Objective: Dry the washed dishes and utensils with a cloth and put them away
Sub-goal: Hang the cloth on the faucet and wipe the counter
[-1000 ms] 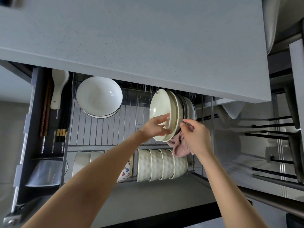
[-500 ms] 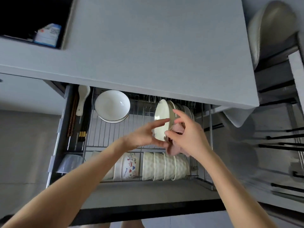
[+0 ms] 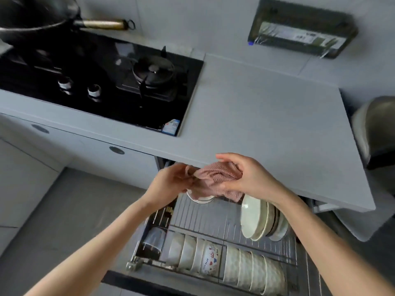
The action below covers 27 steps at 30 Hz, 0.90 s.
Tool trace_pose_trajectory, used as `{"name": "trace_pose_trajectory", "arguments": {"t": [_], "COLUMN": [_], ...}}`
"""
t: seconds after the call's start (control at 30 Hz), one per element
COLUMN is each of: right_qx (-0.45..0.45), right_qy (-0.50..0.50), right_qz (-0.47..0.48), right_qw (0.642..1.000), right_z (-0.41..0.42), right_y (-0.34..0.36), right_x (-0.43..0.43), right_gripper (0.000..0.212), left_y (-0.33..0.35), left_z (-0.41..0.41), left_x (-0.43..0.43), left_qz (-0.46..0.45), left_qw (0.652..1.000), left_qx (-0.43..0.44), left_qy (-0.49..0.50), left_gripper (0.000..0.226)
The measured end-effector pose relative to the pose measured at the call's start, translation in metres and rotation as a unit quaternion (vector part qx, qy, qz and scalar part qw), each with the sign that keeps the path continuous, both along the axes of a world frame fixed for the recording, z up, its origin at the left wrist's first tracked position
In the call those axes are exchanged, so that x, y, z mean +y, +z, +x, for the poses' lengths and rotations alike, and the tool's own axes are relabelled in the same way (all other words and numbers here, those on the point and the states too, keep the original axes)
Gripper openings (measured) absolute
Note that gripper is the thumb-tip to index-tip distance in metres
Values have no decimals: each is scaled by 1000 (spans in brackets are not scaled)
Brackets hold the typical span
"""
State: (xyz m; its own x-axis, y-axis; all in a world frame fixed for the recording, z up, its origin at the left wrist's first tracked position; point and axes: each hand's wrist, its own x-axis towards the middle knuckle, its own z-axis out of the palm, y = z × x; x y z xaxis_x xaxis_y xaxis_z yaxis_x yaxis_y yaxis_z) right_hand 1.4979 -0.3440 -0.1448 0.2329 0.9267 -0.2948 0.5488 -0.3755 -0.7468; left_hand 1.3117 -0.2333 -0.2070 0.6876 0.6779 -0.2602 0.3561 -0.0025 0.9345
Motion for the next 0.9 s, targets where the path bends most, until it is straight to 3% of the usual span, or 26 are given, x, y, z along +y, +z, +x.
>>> {"name": "trace_pose_trajectory", "arguments": {"t": [0.17, 0.27, 0.33, 0.47, 0.63, 0.73, 0.8, 0.87, 0.9], "right_qx": [-39, -67, -91, -102, -151, -163, -159, -145, -135], "right_qy": [53, 80, 98, 147, 216, 272, 294, 303, 303], "right_qz": [42, 71, 87, 138, 238, 257, 273, 286, 284], "right_qw": [997, 992, 987, 974, 935, 913, 902, 898, 900], "right_z": [-22, -33, -35, -38, -45, -54, -65, -81, -92], "right_y": [20, 30, 36, 56, 87, 102, 111, 118, 119], "right_x": [64, 93, 107, 124, 145, 156, 161, 167, 170], "right_gripper": [43, 8, 20, 13, 20, 17, 19, 24, 28], "left_y": [43, 64, 73, 81, 73, 70, 73, 85, 92], "left_z": [-45, -72, -89, -118, -129, -129, -126, -118, -113], "left_x": [37, 51, 60, 73, 60, 46, 35, 20, 12], "left_qz": [-6, 20, 43, 35, -11, -22, 16, 91, 118], "left_qw": [986, 963, 949, 923, 890, 886, 881, 847, 834], "left_qx": [-56, -72, -66, -45, -26, 33, 140, 225, 207], "left_qy": [158, 260, 304, 380, 455, 463, 451, 473, 497], "left_gripper": [7, 8, 15, 40, 14, 24, 39, 52, 57]}}
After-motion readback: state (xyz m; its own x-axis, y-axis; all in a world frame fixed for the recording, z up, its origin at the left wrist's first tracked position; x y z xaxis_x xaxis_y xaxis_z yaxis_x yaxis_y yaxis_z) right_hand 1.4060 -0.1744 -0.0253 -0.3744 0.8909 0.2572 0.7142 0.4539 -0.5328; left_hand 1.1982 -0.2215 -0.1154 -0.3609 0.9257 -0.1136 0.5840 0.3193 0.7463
